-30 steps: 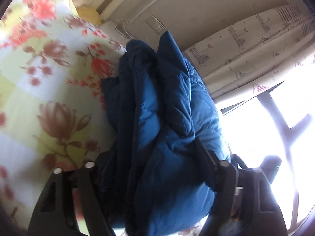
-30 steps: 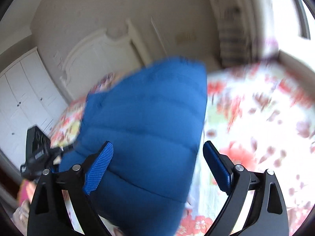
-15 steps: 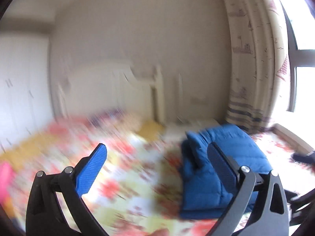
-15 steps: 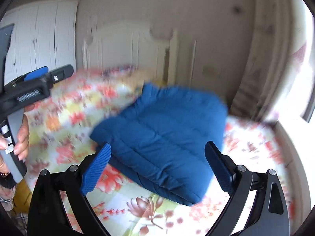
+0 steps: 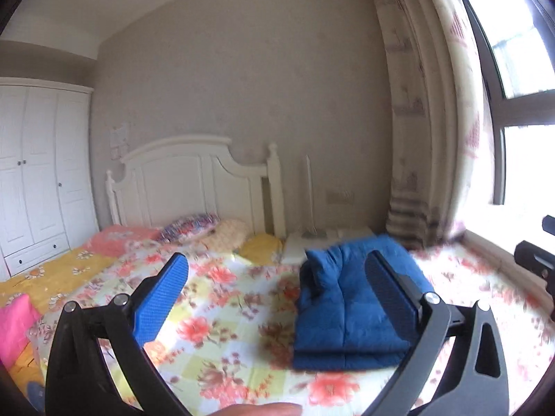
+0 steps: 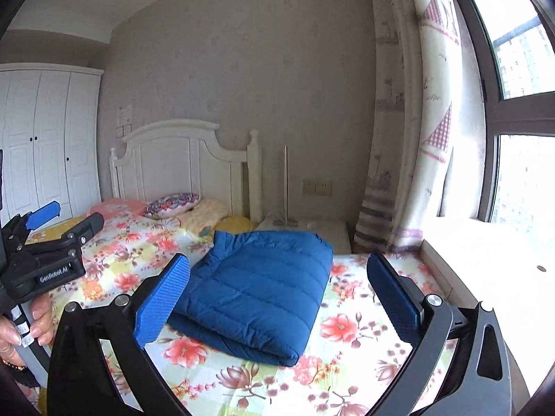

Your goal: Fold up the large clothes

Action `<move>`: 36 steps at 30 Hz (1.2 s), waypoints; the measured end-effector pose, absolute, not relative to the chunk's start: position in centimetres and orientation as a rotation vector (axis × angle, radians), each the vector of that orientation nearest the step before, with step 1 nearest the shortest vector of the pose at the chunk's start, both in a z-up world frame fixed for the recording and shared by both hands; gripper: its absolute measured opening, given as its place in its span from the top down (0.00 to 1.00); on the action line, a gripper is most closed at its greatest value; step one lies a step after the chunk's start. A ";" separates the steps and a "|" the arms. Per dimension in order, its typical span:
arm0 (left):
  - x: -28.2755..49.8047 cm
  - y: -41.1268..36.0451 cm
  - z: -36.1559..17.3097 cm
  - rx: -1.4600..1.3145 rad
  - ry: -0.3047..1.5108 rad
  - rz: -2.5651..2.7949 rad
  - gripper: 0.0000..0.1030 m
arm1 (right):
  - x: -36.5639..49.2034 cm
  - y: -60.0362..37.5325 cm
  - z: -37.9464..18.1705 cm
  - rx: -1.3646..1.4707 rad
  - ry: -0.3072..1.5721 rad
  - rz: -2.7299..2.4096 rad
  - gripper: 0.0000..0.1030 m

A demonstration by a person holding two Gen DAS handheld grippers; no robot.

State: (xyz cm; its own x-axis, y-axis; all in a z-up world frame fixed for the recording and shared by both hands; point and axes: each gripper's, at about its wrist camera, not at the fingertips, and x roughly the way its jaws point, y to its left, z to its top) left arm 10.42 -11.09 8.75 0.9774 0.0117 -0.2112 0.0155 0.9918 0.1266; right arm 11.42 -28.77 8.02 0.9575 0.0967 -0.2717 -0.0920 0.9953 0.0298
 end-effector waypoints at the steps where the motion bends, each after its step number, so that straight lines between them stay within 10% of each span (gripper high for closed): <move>1: 10.7 -11.3 8.3 0.135 0.232 -0.004 0.02 | 11.7 -28.9 7.8 0.018 0.294 0.093 0.05; 36: 13.6 -12.2 3.5 0.131 0.415 -0.043 0.02 | 13.1 -25.6 3.2 -0.047 0.482 0.134 0.05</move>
